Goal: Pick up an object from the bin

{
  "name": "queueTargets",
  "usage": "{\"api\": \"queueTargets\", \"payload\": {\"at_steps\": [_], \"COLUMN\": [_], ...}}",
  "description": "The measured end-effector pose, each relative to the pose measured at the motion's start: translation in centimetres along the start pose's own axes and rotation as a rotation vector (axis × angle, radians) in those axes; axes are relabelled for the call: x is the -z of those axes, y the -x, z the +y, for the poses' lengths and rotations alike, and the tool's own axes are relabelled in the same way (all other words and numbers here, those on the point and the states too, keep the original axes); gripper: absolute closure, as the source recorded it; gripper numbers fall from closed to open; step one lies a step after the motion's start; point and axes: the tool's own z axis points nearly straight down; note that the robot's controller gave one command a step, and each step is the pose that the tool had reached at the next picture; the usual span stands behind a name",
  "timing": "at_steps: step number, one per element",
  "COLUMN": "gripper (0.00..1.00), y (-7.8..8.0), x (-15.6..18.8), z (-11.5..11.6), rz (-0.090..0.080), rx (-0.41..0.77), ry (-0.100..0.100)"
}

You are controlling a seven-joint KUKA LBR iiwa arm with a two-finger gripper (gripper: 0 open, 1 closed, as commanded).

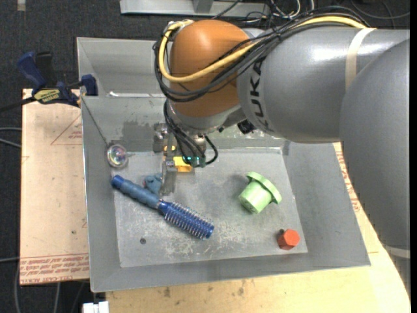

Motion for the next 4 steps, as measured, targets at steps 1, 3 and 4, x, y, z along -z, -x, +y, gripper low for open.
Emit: {"api": "queueTargets", "payload": {"at_steps": [1, 3, 4], "gripper": [0.00, 0.00, 1.00], "y": [-1.27, -1.08, -1.10], "x": [-11.09, -10.70, -10.71], "z": [-3.58, -3.45, -3.42], "rz": [-0.001, -0.008, -0.008], "rx": [0.173, 0.174, 0.174], "ry": [-0.001, 0.001, 0.002]}}
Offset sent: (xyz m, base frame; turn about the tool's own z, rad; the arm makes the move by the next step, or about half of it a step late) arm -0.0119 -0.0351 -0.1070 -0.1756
